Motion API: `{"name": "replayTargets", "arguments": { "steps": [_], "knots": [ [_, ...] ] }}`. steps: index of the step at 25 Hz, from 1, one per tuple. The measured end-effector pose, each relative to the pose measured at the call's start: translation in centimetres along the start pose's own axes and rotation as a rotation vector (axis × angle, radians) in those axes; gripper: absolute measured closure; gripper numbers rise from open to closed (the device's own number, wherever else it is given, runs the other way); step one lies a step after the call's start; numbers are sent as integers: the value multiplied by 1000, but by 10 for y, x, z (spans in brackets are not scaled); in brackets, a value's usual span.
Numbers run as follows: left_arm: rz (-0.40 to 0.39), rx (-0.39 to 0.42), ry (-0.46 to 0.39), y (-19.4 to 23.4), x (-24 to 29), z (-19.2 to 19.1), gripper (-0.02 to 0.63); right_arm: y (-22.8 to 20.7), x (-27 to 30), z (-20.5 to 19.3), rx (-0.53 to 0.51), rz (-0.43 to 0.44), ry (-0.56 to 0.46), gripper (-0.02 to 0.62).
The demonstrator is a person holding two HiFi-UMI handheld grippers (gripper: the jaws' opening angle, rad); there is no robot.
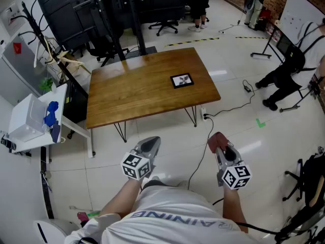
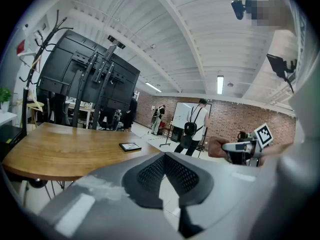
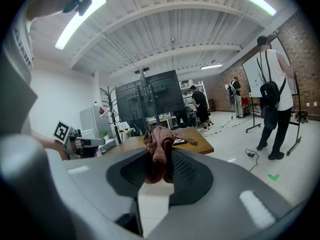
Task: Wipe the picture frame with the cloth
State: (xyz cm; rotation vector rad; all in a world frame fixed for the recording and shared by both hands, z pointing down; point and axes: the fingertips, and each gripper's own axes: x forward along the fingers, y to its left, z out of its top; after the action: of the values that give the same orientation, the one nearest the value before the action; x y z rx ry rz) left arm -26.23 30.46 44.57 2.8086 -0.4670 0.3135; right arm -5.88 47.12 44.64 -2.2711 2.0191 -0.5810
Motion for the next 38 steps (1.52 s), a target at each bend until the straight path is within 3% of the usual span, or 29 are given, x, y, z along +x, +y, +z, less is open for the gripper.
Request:
{"name": "replayTargets", "arguments": {
  "steps": [4, 15, 26, 31, 38],
  "knots": [
    [2, -10, 13, -11, 13, -10, 601, -20, 0, -8, 25, -6, 11, 486],
    [-14, -20, -4, 21, 81, 5, 601, -58, 41, -4, 24, -29, 43, 486],
    [-22, -71, -53, 133, 194, 60, 601, -104, 195, 81, -58, -29, 67, 486],
    [-2, -54, -66, 178, 216, 90, 601, -113, 245, 122, -74, -28, 44, 486],
    [20, -94, -66, 205, 234, 100, 601, -121, 286, 136, -80, -3, 69, 486]
  ]
}}
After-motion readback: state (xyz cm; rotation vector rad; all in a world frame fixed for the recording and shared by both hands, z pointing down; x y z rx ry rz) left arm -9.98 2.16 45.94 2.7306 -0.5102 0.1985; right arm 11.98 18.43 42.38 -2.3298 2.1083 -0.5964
